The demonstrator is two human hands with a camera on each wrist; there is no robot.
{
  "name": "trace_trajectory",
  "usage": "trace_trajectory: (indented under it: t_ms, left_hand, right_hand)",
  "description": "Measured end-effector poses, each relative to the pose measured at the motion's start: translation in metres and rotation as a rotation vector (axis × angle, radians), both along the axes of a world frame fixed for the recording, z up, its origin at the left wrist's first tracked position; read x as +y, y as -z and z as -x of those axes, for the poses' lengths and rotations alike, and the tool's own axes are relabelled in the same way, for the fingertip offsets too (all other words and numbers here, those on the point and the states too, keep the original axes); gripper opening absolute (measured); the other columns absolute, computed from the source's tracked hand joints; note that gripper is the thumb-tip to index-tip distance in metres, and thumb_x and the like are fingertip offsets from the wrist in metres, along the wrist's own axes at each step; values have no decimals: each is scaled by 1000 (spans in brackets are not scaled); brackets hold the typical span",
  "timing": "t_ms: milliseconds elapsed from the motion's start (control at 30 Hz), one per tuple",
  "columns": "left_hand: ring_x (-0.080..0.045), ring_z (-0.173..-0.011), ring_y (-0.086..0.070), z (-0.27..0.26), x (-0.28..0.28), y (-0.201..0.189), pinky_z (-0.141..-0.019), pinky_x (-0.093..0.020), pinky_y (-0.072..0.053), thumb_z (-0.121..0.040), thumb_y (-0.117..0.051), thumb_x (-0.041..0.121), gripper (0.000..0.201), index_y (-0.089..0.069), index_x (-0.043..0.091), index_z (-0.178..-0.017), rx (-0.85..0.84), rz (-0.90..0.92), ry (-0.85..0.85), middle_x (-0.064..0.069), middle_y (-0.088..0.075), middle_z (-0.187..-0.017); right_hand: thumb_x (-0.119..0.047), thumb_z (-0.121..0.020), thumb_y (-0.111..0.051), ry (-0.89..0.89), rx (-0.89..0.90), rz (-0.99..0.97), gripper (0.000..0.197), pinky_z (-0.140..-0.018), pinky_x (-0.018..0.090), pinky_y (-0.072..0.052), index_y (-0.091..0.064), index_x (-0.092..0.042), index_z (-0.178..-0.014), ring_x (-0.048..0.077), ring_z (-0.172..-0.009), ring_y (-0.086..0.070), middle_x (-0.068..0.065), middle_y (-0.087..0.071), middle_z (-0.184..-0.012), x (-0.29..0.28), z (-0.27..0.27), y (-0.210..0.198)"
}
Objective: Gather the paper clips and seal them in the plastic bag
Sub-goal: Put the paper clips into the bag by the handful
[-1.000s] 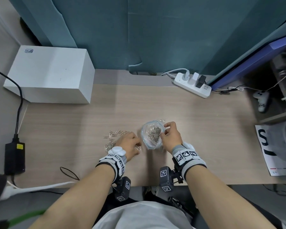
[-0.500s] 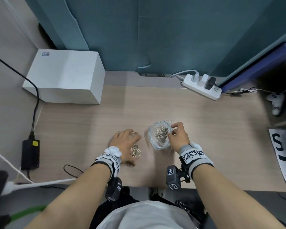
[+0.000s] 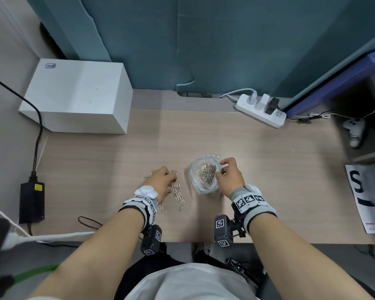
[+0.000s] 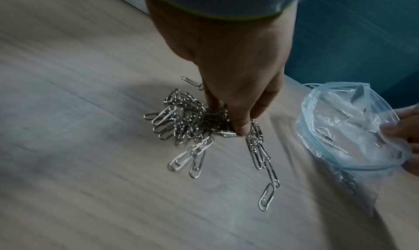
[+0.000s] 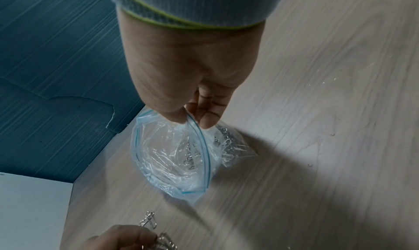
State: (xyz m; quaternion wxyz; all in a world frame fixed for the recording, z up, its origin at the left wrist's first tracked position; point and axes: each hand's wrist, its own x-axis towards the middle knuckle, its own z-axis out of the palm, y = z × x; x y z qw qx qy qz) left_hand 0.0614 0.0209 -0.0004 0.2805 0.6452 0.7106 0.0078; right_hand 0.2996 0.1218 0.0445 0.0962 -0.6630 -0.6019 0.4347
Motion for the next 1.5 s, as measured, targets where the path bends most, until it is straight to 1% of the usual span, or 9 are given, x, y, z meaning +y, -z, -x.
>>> trace_trajectory:
  t_ms: [167,367,600,800,867,967,1067,1167,1500]
  left_hand:
    - [-20,-78,-55,2,2,5,-62,-27,-35,-91,-65,17,15,-53,26,-92,-16,19,-61,5,-49,-99]
    - [-19,-81,-59,2,5,5,-65,-28,-45,-86,-70,13,14,-62,25,-88,-59,20,-169,4,-54,-95]
    - [-10,-75,-59,-30,36,-25,-71,-25,-46,-78,-81,17,16,-71,28,-81,-397,-149,-331,6,-62,-83]
    - [-7,-77,-66,-51,50,-34,-76,-17,-54,-69,-91,15,37,-73,20,-101,-649,-123,-395,-1,-68,-101]
    - [-9,-81,-63,-44,43,-25,-75,-13,-52,-67,-92,18,44,-71,22,-105,-563,-136,-383,1,-64,-102]
    - [-8,-93,-58,-27,27,-15,-85,-27,-52,-61,-91,42,54,-65,35,-107,-279,-120,-360,11,-55,-107]
    - [-13,-113,-47,-19,6,-12,-95,-33,-42,-46,-79,69,84,-53,42,-122,15,-14,-168,12,-44,-124]
    - [-16,-122,-43,-20,-9,-7,-101,-35,-40,-36,-75,75,105,-44,44,-131,108,25,-10,12,-39,-136]
    - [-23,-112,-48,-15,3,6,-82,-34,-47,-89,-71,26,32,-56,30,-117,35,-54,-30,6,-51,-119]
  right_hand:
    - [-10,-92,-58,-4,-14,-1,28,-66,31,-39,-47,-23,-114,21,-75,-60,-3,-60,-82,-1,2,-2]
    - [-11,-94,-58,-5,-16,1,27,-57,23,-37,-46,-24,-114,17,-72,-58,-3,-59,-82,-1,3,-3]
    - [-10,-93,-58,2,-9,1,26,-58,26,-39,-47,-25,-112,20,-73,-60,-3,-60,-82,0,5,-3]
    - [-11,-94,-59,3,-5,-9,26,-58,27,-38,-47,-25,-113,18,-72,-59,-4,-58,-80,-1,7,-3]
    - [-12,-94,-59,2,-3,-8,26,-56,24,-38,-47,-26,-112,18,-71,-59,-3,-59,-81,0,5,-3]
    - [-11,-94,-58,2,-3,0,26,-57,26,-41,-46,-27,-112,17,-70,-60,-3,-59,-82,0,4,-3]
    - [-11,-93,-58,5,-2,3,27,-62,29,-43,-47,-26,-112,20,-72,-60,-4,-59,-81,0,3,-2]
    - [-11,-93,-58,-1,-7,2,27,-65,30,-42,-47,-26,-112,22,-75,-61,-4,-59,-82,0,3,0]
    - [-10,-94,-58,-18,-17,-6,28,-75,36,-51,-48,-24,-116,24,-81,-64,-4,-58,-82,0,5,-1]
